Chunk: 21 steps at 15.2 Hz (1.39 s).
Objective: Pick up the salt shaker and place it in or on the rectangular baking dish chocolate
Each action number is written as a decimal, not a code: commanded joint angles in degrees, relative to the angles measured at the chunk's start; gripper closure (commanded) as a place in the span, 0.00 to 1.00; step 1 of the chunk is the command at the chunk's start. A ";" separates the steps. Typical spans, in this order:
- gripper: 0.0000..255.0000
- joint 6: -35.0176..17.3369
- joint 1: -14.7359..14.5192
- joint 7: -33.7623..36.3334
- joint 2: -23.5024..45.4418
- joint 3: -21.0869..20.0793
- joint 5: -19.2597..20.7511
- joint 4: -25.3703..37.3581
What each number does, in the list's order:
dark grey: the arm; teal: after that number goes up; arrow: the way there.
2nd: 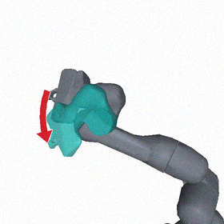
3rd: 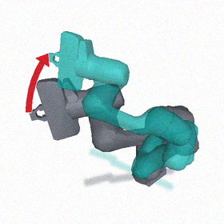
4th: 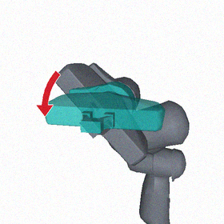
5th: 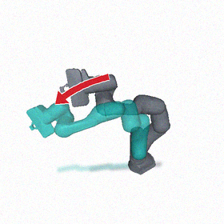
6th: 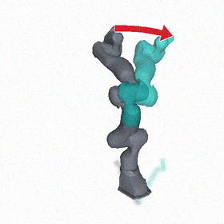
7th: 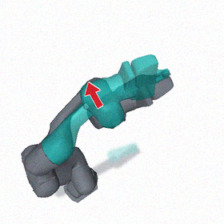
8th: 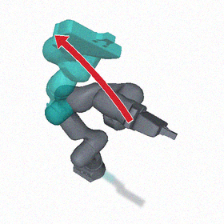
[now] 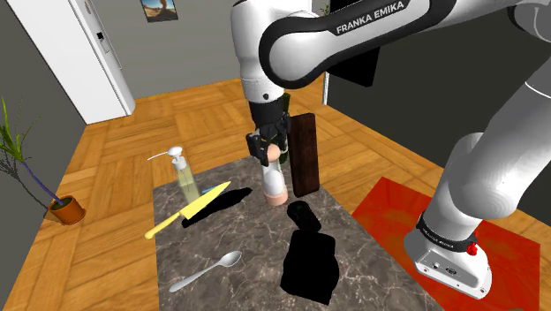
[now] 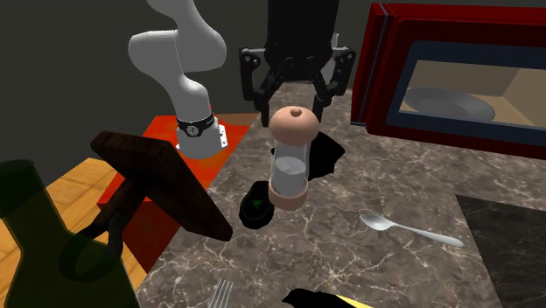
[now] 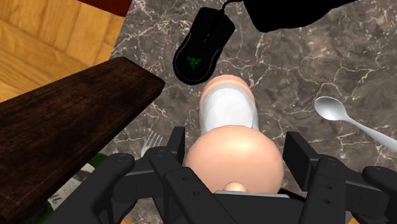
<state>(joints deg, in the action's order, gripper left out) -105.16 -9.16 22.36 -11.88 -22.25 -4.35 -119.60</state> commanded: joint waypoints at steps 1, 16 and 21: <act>1.00 1.52 0.06 -0.13 -0.29 0.15 -0.03 1.23; 1.00 12.26 -1.55 2.41 -6.06 -0.79 -2.41 6.67; 1.00 16.22 -4.00 6.16 -12.09 -2.65 -5.52 5.27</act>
<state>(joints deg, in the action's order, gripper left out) -89.60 -12.68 27.75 -22.82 -24.54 -9.24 -113.94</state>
